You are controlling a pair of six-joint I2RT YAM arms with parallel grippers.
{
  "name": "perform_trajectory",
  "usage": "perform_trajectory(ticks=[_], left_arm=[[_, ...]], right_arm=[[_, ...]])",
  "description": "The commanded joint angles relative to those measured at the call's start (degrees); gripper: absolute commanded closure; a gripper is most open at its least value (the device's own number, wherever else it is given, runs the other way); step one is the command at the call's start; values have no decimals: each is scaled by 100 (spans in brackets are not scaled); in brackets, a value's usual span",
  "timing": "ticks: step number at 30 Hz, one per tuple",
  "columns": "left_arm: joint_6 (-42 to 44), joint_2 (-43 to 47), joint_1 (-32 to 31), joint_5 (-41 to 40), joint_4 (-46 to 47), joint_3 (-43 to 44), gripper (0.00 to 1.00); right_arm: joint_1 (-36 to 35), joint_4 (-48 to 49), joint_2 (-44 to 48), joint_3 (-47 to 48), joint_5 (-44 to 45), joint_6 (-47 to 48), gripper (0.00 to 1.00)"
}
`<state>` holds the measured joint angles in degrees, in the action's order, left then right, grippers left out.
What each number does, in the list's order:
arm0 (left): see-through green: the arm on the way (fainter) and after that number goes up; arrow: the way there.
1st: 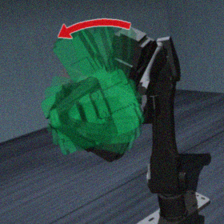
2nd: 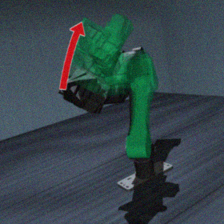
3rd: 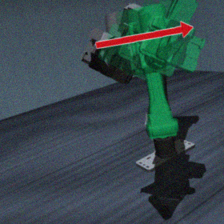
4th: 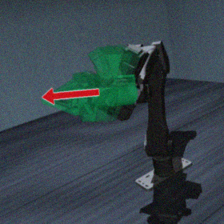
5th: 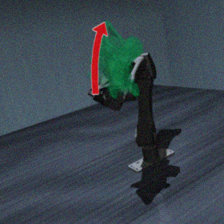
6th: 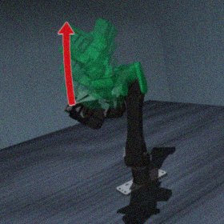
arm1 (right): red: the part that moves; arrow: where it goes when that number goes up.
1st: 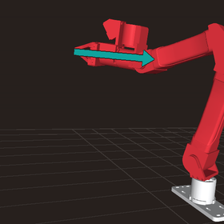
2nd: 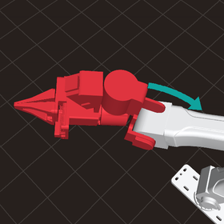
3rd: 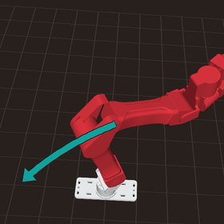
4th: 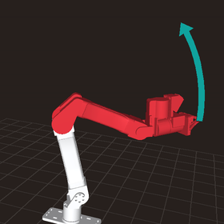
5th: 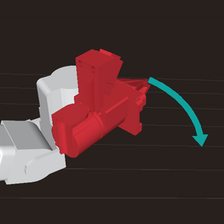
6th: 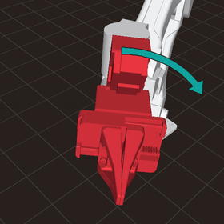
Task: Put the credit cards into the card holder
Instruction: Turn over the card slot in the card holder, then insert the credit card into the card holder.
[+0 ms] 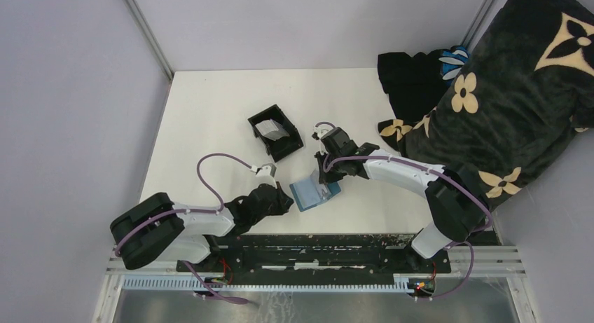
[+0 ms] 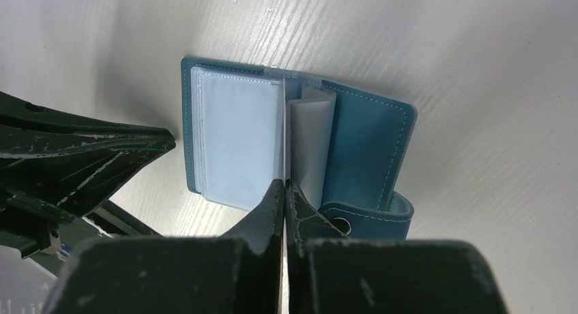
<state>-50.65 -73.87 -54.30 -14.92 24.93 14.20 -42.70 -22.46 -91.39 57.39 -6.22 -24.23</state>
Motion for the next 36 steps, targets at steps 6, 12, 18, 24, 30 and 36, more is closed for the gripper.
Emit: perform_trajectory(ticks=[6, 12, 18, 24, 30, 36], left_arm=[[-122, -133, -66, -364, -186, 264, 95], [-70, -191, -67, -422, -295, 373, 95], [-76, -367, -77, -391, -296, 439, 95], [-73, -384, -101, -424, -296, 452, 95], [-67, -408, -113, -435, -322, 474, 95], [-63, -444, -128, -442, -326, 503, 96]], right_arm=[[201, 459, 359, -289, -428, -235, 99], [321, 612, 418, -439, -586, -322, 99], [494, 839, 496, -623, -783, -471, 99], [668, 1071, 556, -769, -1017, -649, 99], [757, 1225, 635, -879, -1219, -795, 99], [827, 1366, 624, -966, -1395, -902, 99]])
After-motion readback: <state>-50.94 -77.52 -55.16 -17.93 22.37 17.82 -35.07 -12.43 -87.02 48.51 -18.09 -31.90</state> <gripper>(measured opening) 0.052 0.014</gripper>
